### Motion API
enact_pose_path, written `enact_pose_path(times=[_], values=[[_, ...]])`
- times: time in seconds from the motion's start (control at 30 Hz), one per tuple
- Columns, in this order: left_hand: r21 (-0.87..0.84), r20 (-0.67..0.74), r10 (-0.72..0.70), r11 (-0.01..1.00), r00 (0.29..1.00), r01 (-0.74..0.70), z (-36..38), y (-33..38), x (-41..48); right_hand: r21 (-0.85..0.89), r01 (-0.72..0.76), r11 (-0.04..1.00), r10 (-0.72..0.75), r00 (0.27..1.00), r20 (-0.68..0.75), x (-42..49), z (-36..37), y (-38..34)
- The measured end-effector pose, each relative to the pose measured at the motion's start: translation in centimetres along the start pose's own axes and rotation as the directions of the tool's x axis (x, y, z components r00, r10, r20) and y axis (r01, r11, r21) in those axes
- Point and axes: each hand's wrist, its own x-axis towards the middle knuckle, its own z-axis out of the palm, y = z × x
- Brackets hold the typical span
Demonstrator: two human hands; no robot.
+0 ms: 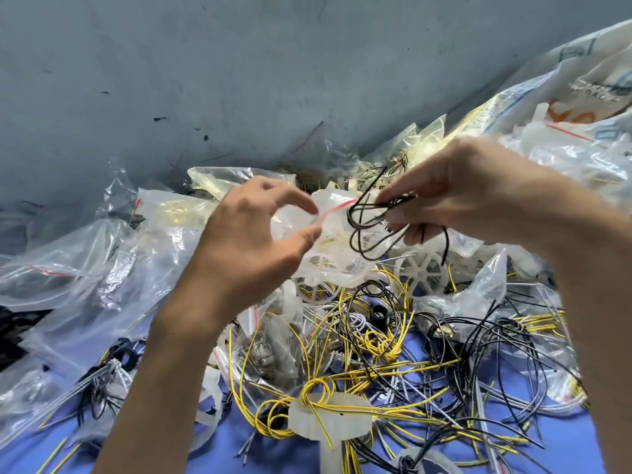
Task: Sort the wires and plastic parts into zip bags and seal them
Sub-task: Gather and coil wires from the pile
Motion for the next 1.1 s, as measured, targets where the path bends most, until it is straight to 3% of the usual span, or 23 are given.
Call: enact_pose_path(times=[0.07,0.2,0.33,0.47,0.63,0.87,1.03,1.1], values=[[0.078,0.077,-0.034,0.997,0.996,0.029,0.3,-0.1,0.0,-0.093,-0.029,0.995,0.029,1.0,0.002,0.3,0.7,0.3],[0.164,0.067,-0.032,0.986,0.997,0.021,1.0,-0.1,-0.1,-0.363,0.018,0.932,-0.017,1.0,0.007,0.8,2.4,0.4],[0.15,0.079,0.019,0.988,0.997,-0.031,1.2,-0.3,-0.3,-0.457,0.039,0.889,-0.035,0.999,0.017,0.9,3.4,0.3],[0.129,-0.038,0.042,0.991,0.998,-0.037,1.6,-0.3,-0.2,-0.462,0.026,0.886,-0.042,0.999,-0.025,1.2,3.7,0.4],[0.008,-0.214,0.104,0.994,0.971,-0.105,1.6,0.7,-0.1,-0.408,-0.007,0.913,-0.081,0.977,-0.199,1.4,4.5,0.3],[-0.048,-0.21,0.209,0.974,0.955,-0.223,0.7,1.2,-0.4,-0.349,-0.004,0.937,-0.1,0.955,-0.28,2.0,5.6,0.5],[-0.076,-0.26,0.172,0.977,0.95,-0.198,0.0,0.9,-0.3,-0.244,0.12,0.962,-0.138,0.989,-0.057,2.2,5.3,0.3],[-0.082,-0.281,0.147,0.981,0.949,-0.176,-0.2,0.6,-0.2,-0.298,0.141,0.944,-0.15,0.989,-0.007,2.1,4.9,0.5]])
